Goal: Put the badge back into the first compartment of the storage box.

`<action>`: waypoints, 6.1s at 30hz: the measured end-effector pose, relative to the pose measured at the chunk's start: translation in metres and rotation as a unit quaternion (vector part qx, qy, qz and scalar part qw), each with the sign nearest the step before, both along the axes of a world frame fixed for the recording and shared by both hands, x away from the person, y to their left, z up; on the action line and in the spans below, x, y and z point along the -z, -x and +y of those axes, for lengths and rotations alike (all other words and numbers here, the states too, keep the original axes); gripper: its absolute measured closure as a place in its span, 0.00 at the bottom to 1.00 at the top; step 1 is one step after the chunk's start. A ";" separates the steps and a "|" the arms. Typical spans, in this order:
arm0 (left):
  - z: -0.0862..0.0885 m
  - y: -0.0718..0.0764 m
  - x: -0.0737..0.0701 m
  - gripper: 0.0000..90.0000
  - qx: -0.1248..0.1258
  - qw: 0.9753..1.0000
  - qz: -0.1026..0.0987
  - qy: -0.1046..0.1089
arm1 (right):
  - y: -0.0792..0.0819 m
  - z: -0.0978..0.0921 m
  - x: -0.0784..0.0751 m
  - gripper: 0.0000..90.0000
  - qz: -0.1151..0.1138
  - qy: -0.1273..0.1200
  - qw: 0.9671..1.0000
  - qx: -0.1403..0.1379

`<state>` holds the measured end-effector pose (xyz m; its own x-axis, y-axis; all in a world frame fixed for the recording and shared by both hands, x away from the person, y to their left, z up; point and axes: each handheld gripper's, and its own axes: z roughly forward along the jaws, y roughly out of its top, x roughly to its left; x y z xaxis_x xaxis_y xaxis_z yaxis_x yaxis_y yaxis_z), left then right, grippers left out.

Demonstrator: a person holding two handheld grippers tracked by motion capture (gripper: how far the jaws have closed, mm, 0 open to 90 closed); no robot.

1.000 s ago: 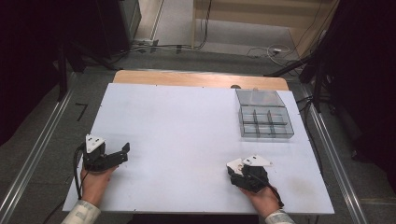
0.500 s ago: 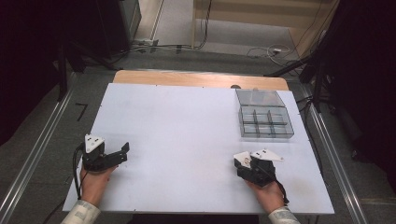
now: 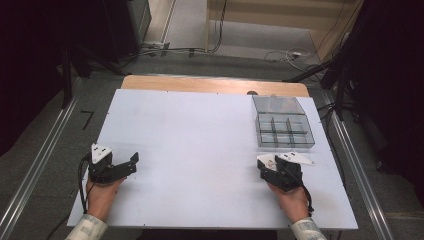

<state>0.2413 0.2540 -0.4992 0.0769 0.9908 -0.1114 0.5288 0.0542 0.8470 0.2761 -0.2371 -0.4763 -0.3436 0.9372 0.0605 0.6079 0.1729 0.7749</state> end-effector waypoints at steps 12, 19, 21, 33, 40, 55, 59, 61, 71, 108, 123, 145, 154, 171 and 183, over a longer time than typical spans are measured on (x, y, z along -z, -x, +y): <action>0.001 0.000 0.001 0.08 0.000 1.000 0.001 0.000 | -0.017 -0.003 -0.012 0.35 -0.006 -0.016 1.000 0.012; 0.001 -0.001 0.001 0.08 0.001 1.000 0.001 0.001 | -0.027 -0.003 -0.016 0.35 -0.007 -0.025 0.999 0.020; 0.001 -0.001 0.001 0.08 0.001 1.000 0.001 0.001 | -0.029 -0.003 -0.017 0.35 -0.007 -0.027 0.999 0.021; 0.002 -0.001 0.000 0.08 0.000 1.000 0.000 0.001 | -0.042 0.000 -0.019 0.35 -0.009 -0.035 0.999 0.030; 0.002 -0.001 0.000 0.08 0.000 1.000 0.000 0.003 | -0.052 0.003 -0.022 0.35 -0.010 -0.047 0.998 0.038; 0.003 -0.001 0.000 0.08 -0.002 1.000 -0.001 0.003 | -0.079 0.005 -0.018 0.35 0.001 -0.047 0.997 0.054; 0.004 -0.001 0.000 0.08 -0.002 1.000 -0.001 0.004 | -0.085 0.006 -0.019 0.35 0.003 -0.042 0.998 0.056; 0.004 -0.001 -0.001 0.08 -0.002 1.000 -0.001 0.004 | -0.088 0.007 -0.019 0.35 0.005 -0.040 0.998 0.056; 0.004 -0.001 -0.001 0.08 -0.002 1.000 -0.003 0.004 | -0.099 0.009 -0.018 0.35 0.006 -0.031 0.998 0.063; 0.005 -0.001 -0.001 0.08 -0.002 1.000 -0.003 0.007 | -0.139 0.011 -0.021 0.35 0.026 -0.035 0.996 0.075; 0.006 -0.001 0.000 0.08 -0.004 1.000 -0.001 0.010 | -0.157 0.008 -0.018 0.35 0.053 -0.046 0.994 0.080; 0.008 -0.001 0.000 0.08 -0.005 1.000 -0.001 0.010 | -0.166 0.001 -0.014 0.23 0.068 -0.072 0.992 0.076; 0.007 -0.001 -0.001 0.08 -0.005 1.000 -0.004 0.009 | -0.152 0.004 -0.024 0.21 0.056 -0.043 0.996 0.057; 0.005 0.000 -0.001 0.08 -0.003 1.000 -0.003 0.003 | -0.103 0.002 -0.036 0.18 0.036 -0.014 0.999 0.029; 0.004 0.000 -0.001 0.08 -0.002 1.000 -0.004 0.004 | -0.079 -0.005 -0.034 0.18 0.021 -0.016 0.999 0.022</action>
